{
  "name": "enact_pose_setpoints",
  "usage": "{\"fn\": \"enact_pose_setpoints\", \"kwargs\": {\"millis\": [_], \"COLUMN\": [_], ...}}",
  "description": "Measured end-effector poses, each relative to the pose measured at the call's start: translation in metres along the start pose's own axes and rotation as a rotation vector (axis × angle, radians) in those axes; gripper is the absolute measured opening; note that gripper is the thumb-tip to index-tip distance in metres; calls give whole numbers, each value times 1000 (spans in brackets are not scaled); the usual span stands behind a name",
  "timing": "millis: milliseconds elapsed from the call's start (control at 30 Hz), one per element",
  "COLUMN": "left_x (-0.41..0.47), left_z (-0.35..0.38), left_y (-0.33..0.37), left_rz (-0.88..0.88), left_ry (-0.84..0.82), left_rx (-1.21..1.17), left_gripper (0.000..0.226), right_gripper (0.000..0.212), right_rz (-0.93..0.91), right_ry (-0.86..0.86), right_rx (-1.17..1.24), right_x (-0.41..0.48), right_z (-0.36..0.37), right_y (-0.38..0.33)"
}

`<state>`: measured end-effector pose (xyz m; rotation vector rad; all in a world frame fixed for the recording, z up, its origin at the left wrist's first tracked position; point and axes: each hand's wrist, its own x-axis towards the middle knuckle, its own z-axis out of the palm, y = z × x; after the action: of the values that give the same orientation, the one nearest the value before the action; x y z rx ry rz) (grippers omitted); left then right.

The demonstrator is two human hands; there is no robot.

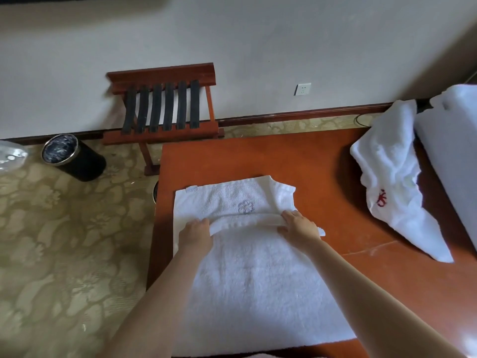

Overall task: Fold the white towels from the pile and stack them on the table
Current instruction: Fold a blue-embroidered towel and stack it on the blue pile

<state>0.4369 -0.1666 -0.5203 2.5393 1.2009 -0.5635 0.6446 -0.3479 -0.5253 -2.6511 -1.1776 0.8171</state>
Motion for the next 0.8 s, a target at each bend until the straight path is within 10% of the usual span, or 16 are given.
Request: {"fn": "enact_pose_setpoints", "kwargs": {"millis": [300, 500, 700, 800], "left_x": [-7, -13, -13, -12], "left_z": [-29, -18, -17, -19], "left_y": [19, 43, 43, 46], "left_rz": [64, 139, 124, 104], "left_ry": [29, -44, -64, -89], "left_rx": [185, 180, 137, 128], "left_gripper": [33, 32, 30, 32], "right_gripper": [24, 43, 31, 54], "right_rz": [-112, -88, 183, 382], "right_ry": [19, -870, 0, 15], "right_rx": [-228, 248, 148, 193], "right_x": [-28, -65, -42, -26], "right_z": [-41, -25, -23, -17], "right_y": [-31, -49, -14, 0]}}
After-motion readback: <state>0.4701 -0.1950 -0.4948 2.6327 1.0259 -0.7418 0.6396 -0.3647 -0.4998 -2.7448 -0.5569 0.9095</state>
